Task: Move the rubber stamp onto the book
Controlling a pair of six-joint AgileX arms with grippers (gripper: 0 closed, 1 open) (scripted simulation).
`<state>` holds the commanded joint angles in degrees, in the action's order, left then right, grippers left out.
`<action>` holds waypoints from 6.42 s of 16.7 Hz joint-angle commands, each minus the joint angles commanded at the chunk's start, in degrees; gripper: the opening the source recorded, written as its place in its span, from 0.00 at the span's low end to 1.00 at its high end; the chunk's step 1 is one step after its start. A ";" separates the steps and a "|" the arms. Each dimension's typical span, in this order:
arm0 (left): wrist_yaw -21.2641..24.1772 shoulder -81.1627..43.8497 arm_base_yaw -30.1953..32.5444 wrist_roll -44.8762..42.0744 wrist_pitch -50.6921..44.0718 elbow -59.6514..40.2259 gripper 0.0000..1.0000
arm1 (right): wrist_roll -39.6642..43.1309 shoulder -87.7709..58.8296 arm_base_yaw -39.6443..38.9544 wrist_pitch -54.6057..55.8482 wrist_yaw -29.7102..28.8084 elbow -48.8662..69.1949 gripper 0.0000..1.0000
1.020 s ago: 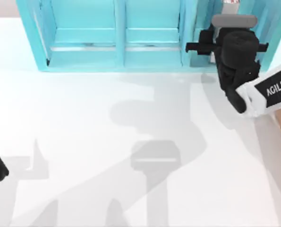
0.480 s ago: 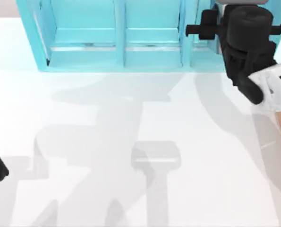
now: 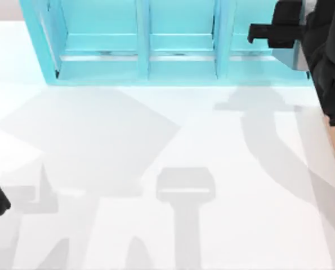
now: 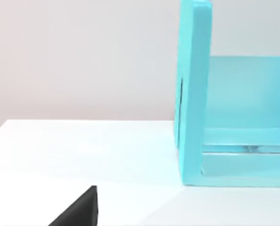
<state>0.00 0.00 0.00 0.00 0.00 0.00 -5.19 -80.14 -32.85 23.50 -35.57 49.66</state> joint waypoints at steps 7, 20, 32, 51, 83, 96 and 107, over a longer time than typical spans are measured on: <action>0.00 0.00 0.00 0.00 0.00 0.00 1.00 | -0.49 5.28 -1.78 -3.70 -1.50 -2.49 0.00; 0.00 0.00 0.00 0.00 0.00 0.00 1.00 | 27.44 -4.87 -9.74 3.32 -6.57 -6.78 0.00; 0.00 0.00 0.00 0.00 0.00 0.00 1.00 | 69.51 -15.67 -22.16 14.69 -11.97 -14.64 0.00; 0.00 0.00 0.00 0.00 0.00 0.00 1.00 | 74.82 -18.48 -24.48 17.93 -13.48 -17.00 0.00; 0.00 0.00 0.00 0.00 0.00 0.00 1.00 | 74.28 -23.82 -24.58 24.74 -13.37 -18.41 1.00; 0.00 0.00 0.00 0.00 0.00 0.00 1.00 | 36.09 -15.72 -54.44 -18.00 -31.95 -17.03 1.00; 0.00 0.00 0.00 0.00 0.00 0.00 1.00 | 27.29 -12.13 -56.65 -31.59 -37.51 -16.72 1.00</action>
<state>0.00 0.00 0.00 0.00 0.00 0.00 22.10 -92.27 -89.50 -8.09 -73.08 32.94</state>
